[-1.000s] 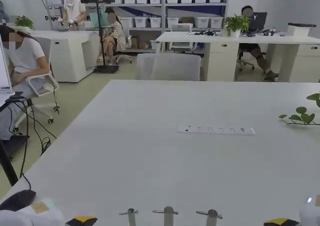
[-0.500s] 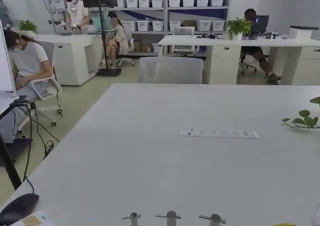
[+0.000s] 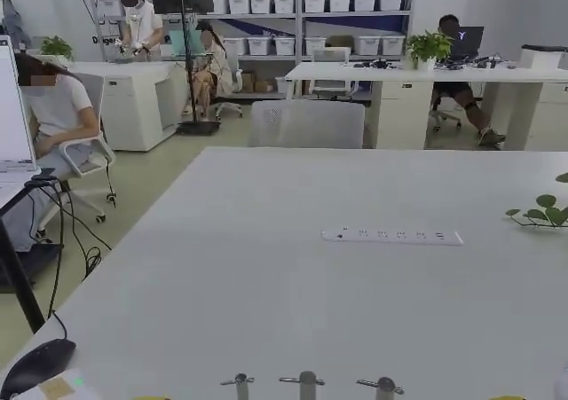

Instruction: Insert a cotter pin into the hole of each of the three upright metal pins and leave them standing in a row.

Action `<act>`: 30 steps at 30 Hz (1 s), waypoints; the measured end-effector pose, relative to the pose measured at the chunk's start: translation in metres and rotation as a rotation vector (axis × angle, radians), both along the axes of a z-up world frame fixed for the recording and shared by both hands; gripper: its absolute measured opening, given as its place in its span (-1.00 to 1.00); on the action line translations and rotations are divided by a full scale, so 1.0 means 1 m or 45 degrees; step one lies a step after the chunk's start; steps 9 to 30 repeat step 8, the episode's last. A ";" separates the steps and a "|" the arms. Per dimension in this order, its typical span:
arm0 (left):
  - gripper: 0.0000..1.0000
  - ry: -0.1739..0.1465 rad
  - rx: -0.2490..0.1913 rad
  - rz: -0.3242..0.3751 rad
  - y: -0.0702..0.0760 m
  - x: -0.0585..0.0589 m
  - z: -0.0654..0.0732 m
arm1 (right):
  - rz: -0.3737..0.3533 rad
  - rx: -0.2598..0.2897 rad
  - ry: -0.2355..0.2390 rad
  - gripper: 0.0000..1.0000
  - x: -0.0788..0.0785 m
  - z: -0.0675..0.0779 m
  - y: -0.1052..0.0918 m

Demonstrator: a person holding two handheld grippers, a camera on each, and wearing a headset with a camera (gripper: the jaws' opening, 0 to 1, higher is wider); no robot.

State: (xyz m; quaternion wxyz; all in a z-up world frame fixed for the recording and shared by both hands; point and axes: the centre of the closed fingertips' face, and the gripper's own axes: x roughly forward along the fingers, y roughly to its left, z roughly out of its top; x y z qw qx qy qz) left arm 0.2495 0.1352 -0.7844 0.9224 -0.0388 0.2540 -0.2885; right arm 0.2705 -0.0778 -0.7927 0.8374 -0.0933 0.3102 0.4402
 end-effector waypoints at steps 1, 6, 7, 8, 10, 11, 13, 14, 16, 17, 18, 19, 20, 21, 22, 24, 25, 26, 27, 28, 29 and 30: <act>0.79 0.002 0.001 -0.001 0.000 0.000 0.000 | 0.001 -0.001 0.001 0.72 0.000 0.000 0.000; 0.79 0.002 -0.001 0.000 0.001 -0.001 0.000 | 0.003 -0.005 0.003 0.72 -0.001 -0.001 -0.001; 0.78 0.000 -0.002 0.002 0.001 -0.001 0.000 | 0.003 -0.004 0.004 0.71 -0.001 -0.001 0.000; 0.78 0.000 -0.002 0.002 0.001 0.000 0.000 | 0.004 -0.003 0.005 0.71 -0.001 -0.001 0.000; 0.78 0.000 -0.002 0.002 0.001 0.000 0.000 | 0.004 -0.003 0.005 0.71 -0.001 -0.001 0.000; 0.78 0.000 -0.002 0.002 0.001 0.000 0.000 | 0.004 -0.003 0.005 0.71 -0.001 -0.001 0.000; 0.78 0.000 -0.002 0.002 0.001 0.000 0.000 | 0.004 -0.003 0.005 0.71 -0.001 -0.001 0.000; 0.78 0.000 -0.002 0.002 0.001 0.000 0.000 | 0.004 -0.003 0.005 0.71 -0.001 -0.001 0.000; 0.78 0.000 -0.002 0.002 0.001 0.000 0.000 | 0.004 -0.003 0.005 0.71 -0.001 -0.001 0.000; 0.78 0.000 -0.002 0.002 0.001 0.000 0.000 | 0.004 -0.003 0.005 0.71 -0.001 -0.001 0.000; 0.78 0.000 -0.002 0.002 0.001 0.000 0.000 | 0.004 -0.003 0.005 0.71 -0.001 -0.001 0.000; 0.78 0.000 -0.002 0.002 0.001 0.000 0.000 | 0.004 -0.003 0.005 0.71 -0.001 -0.001 0.000; 0.78 0.000 -0.002 0.002 0.001 0.000 0.000 | 0.004 -0.003 0.005 0.71 -0.001 -0.001 0.000; 0.78 0.000 -0.002 0.002 0.001 0.000 0.000 | 0.004 -0.003 0.005 0.71 -0.001 -0.001 0.000; 0.78 0.000 -0.002 0.002 0.001 0.000 0.000 | 0.004 -0.003 0.005 0.71 -0.001 -0.001 0.000; 0.78 0.000 -0.002 0.002 0.001 0.000 0.000 | 0.004 -0.003 0.005 0.71 -0.001 -0.001 0.000; 0.78 0.000 -0.002 0.002 0.001 0.000 0.000 | 0.004 -0.003 0.005 0.71 -0.001 -0.001 0.000; 0.78 0.000 -0.002 0.002 0.001 0.000 0.000 | 0.004 -0.003 0.005 0.71 -0.001 -0.001 0.000; 0.78 0.000 -0.002 0.002 0.001 0.000 0.000 | 0.004 -0.003 0.005 0.71 -0.001 -0.001 0.000; 0.78 0.000 -0.002 0.002 0.001 0.000 0.000 | 0.004 -0.003 0.005 0.71 -0.001 -0.001 0.000; 0.78 0.000 -0.002 0.002 0.001 0.000 0.000 | 0.004 -0.003 0.005 0.71 -0.001 -0.001 0.000; 0.78 0.000 -0.002 0.002 0.001 0.000 0.000 | 0.004 -0.003 0.005 0.71 -0.001 -0.001 0.000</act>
